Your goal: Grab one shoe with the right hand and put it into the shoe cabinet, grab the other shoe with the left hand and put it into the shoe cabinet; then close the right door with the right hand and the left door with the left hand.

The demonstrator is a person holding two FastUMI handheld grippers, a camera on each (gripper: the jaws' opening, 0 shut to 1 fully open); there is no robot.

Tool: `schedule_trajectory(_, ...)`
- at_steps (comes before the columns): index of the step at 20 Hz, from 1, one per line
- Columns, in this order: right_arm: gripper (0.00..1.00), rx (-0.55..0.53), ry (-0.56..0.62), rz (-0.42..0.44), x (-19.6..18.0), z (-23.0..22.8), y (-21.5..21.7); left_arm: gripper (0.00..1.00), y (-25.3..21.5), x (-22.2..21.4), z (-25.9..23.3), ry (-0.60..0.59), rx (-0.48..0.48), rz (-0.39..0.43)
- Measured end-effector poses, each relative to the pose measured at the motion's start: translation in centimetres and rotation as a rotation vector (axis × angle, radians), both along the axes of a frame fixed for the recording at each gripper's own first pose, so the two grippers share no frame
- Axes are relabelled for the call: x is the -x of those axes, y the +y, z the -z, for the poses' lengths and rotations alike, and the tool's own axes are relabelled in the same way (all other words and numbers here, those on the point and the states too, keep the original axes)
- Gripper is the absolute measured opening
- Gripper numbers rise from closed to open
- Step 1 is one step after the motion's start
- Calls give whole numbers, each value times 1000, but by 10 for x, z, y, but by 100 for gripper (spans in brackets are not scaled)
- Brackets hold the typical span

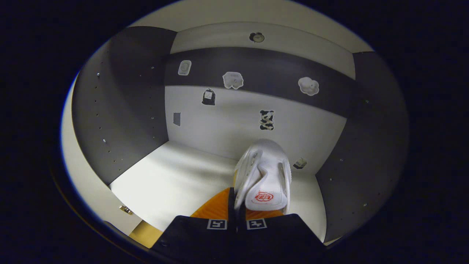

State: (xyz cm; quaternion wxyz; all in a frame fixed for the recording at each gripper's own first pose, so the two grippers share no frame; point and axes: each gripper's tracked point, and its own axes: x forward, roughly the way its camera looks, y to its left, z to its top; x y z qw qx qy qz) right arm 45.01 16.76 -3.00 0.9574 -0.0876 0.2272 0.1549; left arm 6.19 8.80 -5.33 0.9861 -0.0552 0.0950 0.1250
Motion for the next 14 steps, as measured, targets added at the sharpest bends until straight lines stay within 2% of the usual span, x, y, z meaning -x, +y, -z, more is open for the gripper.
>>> schedule_trajectory(5, 5, 21, 53, -1, -11, 19, 9, 95, -5, 2, -2, -1, 9, -25)
schedule_trajectory(12, 5, -87, 177, 105, -16, 36, 13, 95, -2, 17, -8, -14, 2, -57)
schedule_trajectory(14, 9, -83, 196, 128, -13, 39, 12, 95, 0, 23, -8, -18, 18, -73)
